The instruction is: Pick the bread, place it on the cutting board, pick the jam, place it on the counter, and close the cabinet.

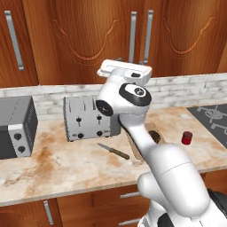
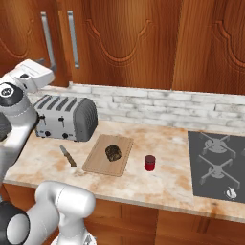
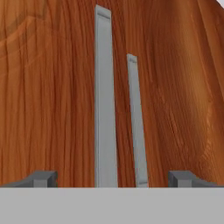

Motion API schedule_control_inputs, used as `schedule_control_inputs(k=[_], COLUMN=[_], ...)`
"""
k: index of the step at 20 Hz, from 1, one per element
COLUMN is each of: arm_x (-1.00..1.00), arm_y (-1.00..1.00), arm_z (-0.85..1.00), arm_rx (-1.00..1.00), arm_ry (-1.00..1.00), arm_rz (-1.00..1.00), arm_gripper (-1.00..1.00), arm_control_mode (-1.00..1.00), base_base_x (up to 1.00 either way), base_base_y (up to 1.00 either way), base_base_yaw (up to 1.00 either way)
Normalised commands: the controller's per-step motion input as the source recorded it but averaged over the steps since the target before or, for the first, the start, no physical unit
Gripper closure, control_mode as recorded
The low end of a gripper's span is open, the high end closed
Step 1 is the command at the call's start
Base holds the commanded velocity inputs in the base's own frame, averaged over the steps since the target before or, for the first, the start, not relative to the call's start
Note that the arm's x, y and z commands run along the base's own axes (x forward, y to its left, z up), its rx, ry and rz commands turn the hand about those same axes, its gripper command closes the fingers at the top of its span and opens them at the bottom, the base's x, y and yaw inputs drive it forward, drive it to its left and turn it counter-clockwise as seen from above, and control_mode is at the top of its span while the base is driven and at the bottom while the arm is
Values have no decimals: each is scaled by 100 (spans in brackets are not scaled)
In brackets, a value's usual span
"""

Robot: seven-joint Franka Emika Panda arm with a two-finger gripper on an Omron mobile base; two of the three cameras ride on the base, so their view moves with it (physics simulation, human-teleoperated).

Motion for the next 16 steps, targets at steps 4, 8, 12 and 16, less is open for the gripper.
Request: schedule_control_inputs(k=[4, 8, 12, 16], arm_x=[42, 39, 33, 36], arm_y=[-19, -15, 0, 0], arm_z=[-15, -15, -14, -10], arm_rx=[0, 0, 0, 0], arm_ry=[0, 0, 0, 0], arm_rz=[7, 6, 3, 2], arm_gripper=[-100, -100, -100, -100], arm_control_mode=[-100, -100, -100, -100], base_base_x=[0, 0, 0, 0], base_base_y=[0, 0, 0, 0], base_base_yaw=[0, 0, 0, 0])
